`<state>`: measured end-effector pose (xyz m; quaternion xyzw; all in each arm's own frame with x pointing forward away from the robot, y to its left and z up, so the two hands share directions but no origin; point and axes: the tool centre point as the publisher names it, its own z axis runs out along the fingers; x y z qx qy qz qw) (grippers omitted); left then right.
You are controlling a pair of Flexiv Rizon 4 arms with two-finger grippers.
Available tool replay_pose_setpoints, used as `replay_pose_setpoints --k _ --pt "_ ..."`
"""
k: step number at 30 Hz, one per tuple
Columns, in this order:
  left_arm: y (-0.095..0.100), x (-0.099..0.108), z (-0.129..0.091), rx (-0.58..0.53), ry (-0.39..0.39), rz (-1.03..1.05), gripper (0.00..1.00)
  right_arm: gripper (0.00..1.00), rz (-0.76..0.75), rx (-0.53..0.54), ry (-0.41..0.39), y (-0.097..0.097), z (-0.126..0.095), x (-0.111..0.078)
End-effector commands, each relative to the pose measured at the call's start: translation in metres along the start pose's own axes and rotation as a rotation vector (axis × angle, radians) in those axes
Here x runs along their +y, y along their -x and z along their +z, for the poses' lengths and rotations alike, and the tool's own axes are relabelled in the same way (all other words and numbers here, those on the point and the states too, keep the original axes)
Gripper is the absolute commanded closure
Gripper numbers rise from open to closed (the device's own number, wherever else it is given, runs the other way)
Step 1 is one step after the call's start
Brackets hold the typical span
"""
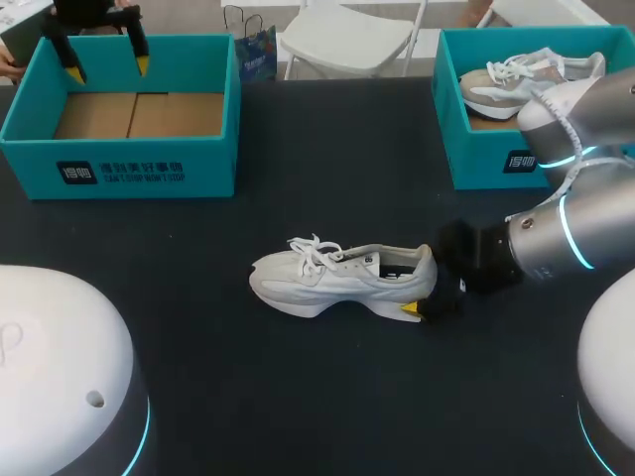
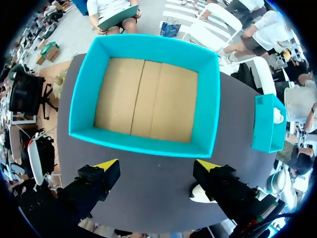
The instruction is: Take the shoe out of the shoebox, open the shoe tongue, remove and reinsert the insole, then place the shoe into the shoebox
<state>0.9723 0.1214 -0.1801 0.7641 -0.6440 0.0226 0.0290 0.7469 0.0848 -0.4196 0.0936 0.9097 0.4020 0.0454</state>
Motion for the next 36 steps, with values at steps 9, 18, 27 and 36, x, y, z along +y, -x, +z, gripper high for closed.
replay_pose_setpoints --k 9,18,27,36 --pt "-0.064 0.096 0.002 0.025 -0.054 -0.071 0.0 1.0 -0.002 0.99 0.008 0.003 0.01 -0.01" --pt "-0.15 0.153 0.031 0.016 -0.025 0.038 0.0 1.0 -0.002 0.99 0.008 0.003 0.01 -0.01" --pt "-0.178 0.19 0.053 0.042 0.041 0.038 0.0 1.0 -0.002 0.99 0.008 0.003 0.01 -0.01" --pt "-0.178 0.19 0.053 0.042 0.041 0.038 0.0 1.0 -0.002 0.99 0.008 0.003 0.01 -0.01"
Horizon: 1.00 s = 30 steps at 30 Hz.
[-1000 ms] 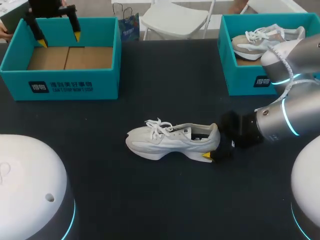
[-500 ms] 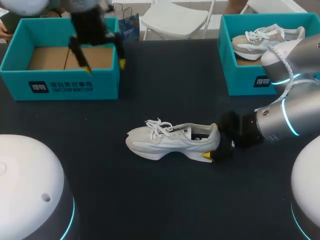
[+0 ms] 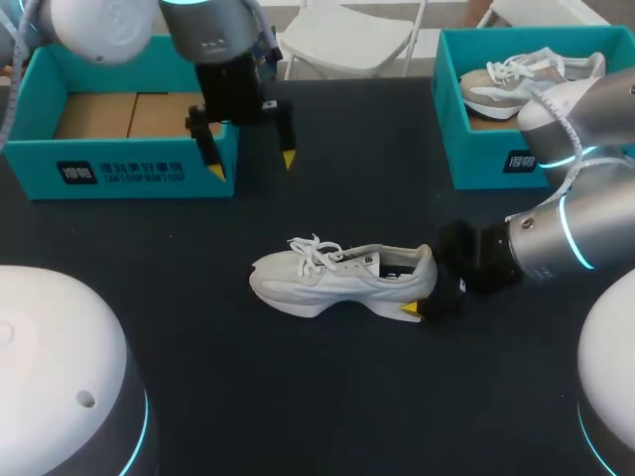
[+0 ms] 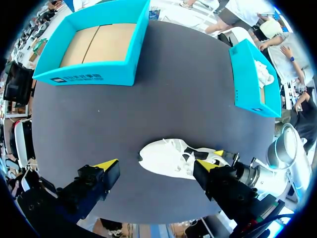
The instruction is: Take the shoe out of the shoebox, open the shoe tongue, remove and reinsert the insole, then place the shoe into the shoebox
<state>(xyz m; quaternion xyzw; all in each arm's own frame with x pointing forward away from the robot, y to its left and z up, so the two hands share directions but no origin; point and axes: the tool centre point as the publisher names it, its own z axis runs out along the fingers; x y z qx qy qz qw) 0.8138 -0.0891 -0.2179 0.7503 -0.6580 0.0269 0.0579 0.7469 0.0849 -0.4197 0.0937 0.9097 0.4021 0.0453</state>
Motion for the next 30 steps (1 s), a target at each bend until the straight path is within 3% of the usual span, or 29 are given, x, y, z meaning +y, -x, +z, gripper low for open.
replay_pose_setpoints --k 1,3,7,17,25,30 --pt "-0.001 -0.001 0.0 -0.001 0.001 0.0 0.0 1.0 -0.002 0.99 0.008 0.003 0.01 -0.01" --pt "-0.001 -0.001 0.0 -0.001 0.001 0.0 0.0 1.0 -0.002 0.99 0.008 0.003 0.01 -0.01" --pt "-0.032 0.02 0.013 0.008 0.067 0.05 0.0 1.0 -0.002 0.99 0.008 0.003 0.01 -0.01" --pt "-0.093 0.045 0.052 -0.028 0.068 0.071 0.0 1.0 -0.002 0.99 0.008 0.003 0.01 -0.01" --pt "-0.118 0.069 0.077 -0.03 0.096 0.088 0.0 1.0 -0.002 0.99 0.008 0.003 0.01 -0.01" --pt "-0.128 0.076 0.094 -0.086 0.033 0.14 0.0 1.0 -0.002 0.99 0.008 0.003 0.01 -0.01"
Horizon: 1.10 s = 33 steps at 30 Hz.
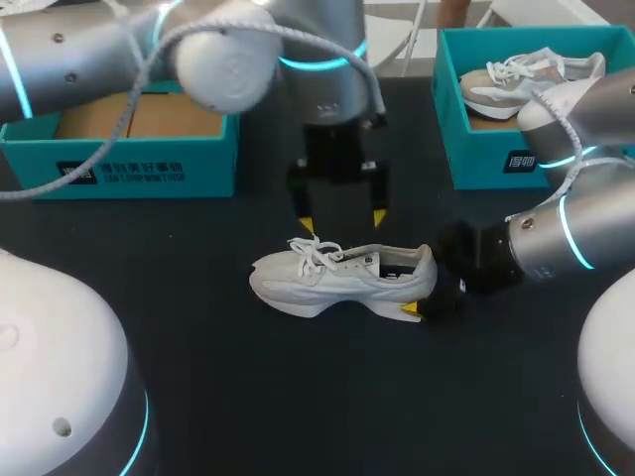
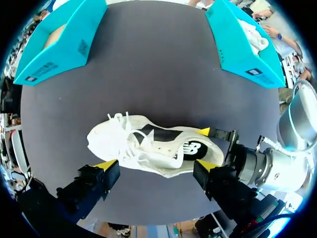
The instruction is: Take the shoe out of the shoebox, open the shoe tongue, remove and reinsert the insole, then place the shoe into the shoebox
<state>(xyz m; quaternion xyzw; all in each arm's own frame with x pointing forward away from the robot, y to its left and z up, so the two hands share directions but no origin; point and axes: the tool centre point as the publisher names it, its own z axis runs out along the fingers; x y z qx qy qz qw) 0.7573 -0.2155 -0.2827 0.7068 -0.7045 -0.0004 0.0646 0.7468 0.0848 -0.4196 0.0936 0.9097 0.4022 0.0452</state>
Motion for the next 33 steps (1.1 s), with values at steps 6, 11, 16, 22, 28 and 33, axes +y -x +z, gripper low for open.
replay_pose_setpoints --k 6,11,16,22,28,33 --pt "-0.02 0.004 0.026 -0.076 -0.02 0.128 0.0 1.0 -0.002 0.99 0.007 0.003 0.01 -0.01" --pt "-0.024 0.006 0.048 -0.141 -0.022 0.18 0.0 1.0 -0.002 0.99 0.007 0.003 0.01 -0.01" --pt "-0.025 0.003 0.064 -0.161 -0.023 0.177 0.0 1.0 -0.002 0.99 0.007 0.003 0.01 -0.01" --pt "-0.022 0.003 0.083 -0.232 -0.031 0.177 0.0 1.0 -0.002 0.99 0.007 0.003 0.01 -0.01" --pt "-0.001 0.004 0.085 -0.299 -0.026 0.147 0.0 1.0 -0.002 0.99 0.007 0.003 0.01 -0.01" --pt "0.024 0.003 0.075 -0.319 -0.038 0.091 0.0 1.0 -0.002 0.99 0.007 0.003 0.01 -0.01"
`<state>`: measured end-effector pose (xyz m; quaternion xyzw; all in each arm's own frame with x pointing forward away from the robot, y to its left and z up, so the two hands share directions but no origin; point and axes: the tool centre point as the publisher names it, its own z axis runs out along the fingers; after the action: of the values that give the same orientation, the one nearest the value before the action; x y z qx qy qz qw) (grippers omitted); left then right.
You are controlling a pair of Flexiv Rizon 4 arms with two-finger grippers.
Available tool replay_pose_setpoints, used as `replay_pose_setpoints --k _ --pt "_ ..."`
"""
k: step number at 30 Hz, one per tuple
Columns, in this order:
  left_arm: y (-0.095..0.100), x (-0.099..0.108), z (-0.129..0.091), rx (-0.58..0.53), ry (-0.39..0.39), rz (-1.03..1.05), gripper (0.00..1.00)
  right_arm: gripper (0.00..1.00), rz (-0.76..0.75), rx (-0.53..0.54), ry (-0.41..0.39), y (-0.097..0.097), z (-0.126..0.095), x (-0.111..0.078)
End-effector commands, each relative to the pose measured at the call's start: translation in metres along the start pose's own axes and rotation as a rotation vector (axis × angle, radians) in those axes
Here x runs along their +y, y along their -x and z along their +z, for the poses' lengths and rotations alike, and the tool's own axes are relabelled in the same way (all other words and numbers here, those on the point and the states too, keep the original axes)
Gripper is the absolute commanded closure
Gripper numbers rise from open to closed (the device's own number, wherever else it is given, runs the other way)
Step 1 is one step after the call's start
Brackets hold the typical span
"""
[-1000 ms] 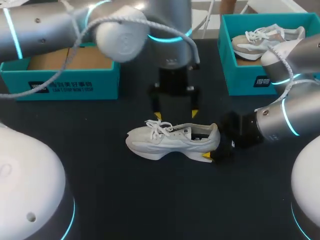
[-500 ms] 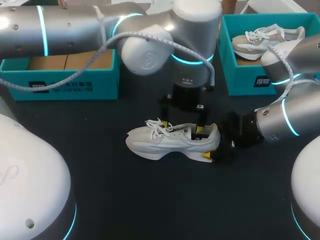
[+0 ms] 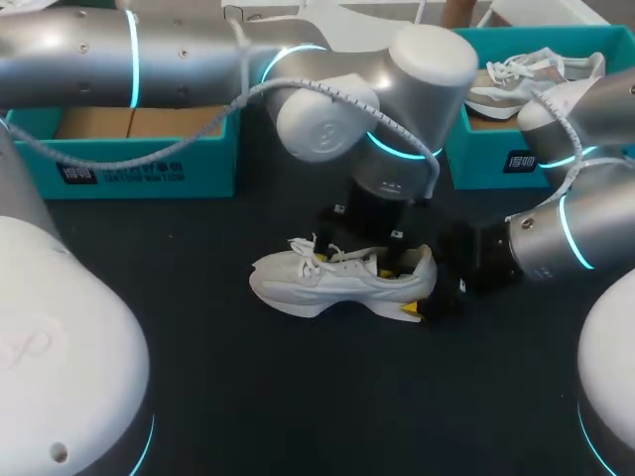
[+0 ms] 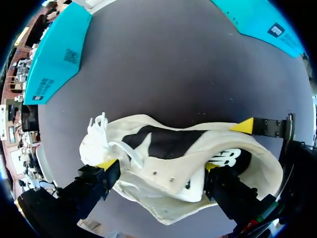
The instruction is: Take the shoe out of the shoebox, open the shoe tongue, remove and reinsert the insole, then place the shoe into the shoebox
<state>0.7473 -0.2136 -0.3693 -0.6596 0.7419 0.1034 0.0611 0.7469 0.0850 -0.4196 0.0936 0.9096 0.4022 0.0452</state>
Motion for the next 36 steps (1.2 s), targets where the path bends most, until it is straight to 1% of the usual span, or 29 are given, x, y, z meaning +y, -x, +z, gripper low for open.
replay_pose_setpoints --k 1,5,8,10,11,12,15,23,26,28,34,36 --pt "0.022 0.003 -0.008 0.006 -0.01 -0.031 0.0 1.0 -0.002 0.99 0.007 0.003 0.01 -0.011" --pt "0.041 0.006 -0.015 0.006 -0.014 -0.074 0.0 1.0 -0.002 0.99 0.007 0.003 0.01 -0.011" --pt "0.049 0.01 -0.02 0.019 -0.015 -0.098 0.0 1.0 -0.002 0.99 0.007 0.003 0.01 -0.011" --pt "0.055 0.013 -0.025 0.035 -0.019 -0.115 0.47 1.0 -0.002 0.99 0.007 0.003 0.01 -0.011" --pt "0.056 0.014 -0.026 0.036 -0.021 -0.119 0.87 1.0 -0.002 0.99 0.007 0.003 0.01 -0.011" --pt "0.057 0.015 -0.026 0.039 -0.021 -0.121 1.0 1.0 -0.002 0.99 0.007 0.003 0.01 -0.011" --pt "0.058 0.021 -0.03 0.058 -0.016 -0.135 1.0 1.0 -0.002 0.99 0.007 0.003 0.01 -0.011" --pt "0.063 0.03 -0.036 0.123 0.011 -0.177 1.0 1.0 -0.002 0.99 0.007 0.003 0.01 -0.011" --pt "0.069 0.032 -0.038 0.169 0.028 -0.199 1.0 1.0 -0.002 0.99 0.007 0.003 0.01 -0.011" --pt "0.072 0.032 -0.038 0.169 0.028 -0.207 1.0 1.0 -0.002 0.99 0.007 0.003 0.01 -0.011" --pt "0.09 0.032 -0.04 0.181 0.025 -0.245 1.0 1.0 -0.002 0.99 0.007 0.003 0.01 -0.011" --pt "0.097 0.029 -0.035 0.179 0.043 -0.27 1.0 1.0 -0.002 0.99 0.007 0.003 0.01 -0.011"
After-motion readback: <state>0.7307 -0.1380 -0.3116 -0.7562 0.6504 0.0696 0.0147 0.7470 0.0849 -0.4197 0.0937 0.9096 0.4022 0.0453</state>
